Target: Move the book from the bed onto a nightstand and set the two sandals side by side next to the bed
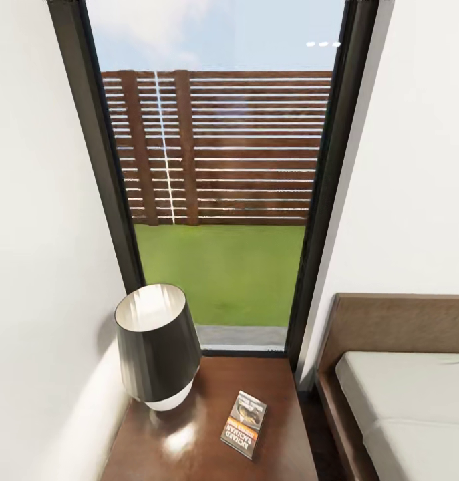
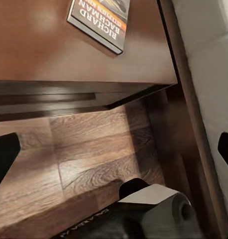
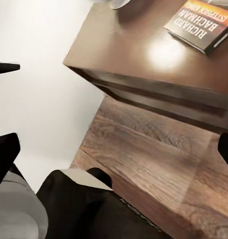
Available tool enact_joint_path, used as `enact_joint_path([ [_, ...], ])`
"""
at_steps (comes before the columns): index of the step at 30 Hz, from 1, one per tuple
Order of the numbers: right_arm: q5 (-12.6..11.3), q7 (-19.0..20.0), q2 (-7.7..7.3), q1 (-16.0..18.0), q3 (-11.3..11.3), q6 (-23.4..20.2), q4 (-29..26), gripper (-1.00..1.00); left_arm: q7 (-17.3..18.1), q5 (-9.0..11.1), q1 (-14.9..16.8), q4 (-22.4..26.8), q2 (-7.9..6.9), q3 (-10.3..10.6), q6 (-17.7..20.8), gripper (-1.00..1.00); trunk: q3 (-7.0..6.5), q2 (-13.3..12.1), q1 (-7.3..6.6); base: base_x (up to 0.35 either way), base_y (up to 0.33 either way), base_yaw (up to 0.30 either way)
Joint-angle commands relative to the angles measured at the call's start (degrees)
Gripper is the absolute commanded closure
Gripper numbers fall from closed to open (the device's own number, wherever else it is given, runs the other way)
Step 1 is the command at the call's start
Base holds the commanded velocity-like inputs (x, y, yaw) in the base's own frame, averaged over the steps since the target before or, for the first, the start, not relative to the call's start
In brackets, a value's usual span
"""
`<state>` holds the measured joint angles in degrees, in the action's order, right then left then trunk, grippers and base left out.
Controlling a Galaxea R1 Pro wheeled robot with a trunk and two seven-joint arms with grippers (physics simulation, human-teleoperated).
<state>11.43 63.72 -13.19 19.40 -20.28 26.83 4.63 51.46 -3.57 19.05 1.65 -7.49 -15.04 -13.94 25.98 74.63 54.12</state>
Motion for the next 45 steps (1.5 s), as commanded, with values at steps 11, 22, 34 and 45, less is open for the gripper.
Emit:
enact_joint_path([
  [11,0.38,-34.03,2.37,-5.38,-0.79,-3.63,0.17,-1.0,-14.29,-6.72,-2.62,-0.5,1.4,-0.42,-0.59,-1.0,-1.93,-4.39,-2.42,0.0,0.0,0.0],
  [22,0.57,-44.57,3.1,-5.43,-0.82,-17.78,0.03,-1.0,-28.87,-11.04,-3.42,-0.55,1.51,-0.11,-0.39,-1.0,-3.9,-8.8,-4.84,0.0,0.0,0.0],
  [34,0.62,-44.66,3.08,-5.43,-0.82,-17.6,-0.01,-1.0,-30.95,-13.9,-5.54,-0.59,1.55,-0.08,-0.36,-1.0,-5.34,-12.01,-6.59,0.0,0.0,0.0],
  [45,0.65,-44.74,3.08,-5.43,-0.82,-17.61,-0.05,-1.0,-30.99,-13.92,-5.6,-0.55,1.64,-0.08,-0.39,-1.0,-5.34,-12.01,-6.59,0.0,0.0,0.0],
])
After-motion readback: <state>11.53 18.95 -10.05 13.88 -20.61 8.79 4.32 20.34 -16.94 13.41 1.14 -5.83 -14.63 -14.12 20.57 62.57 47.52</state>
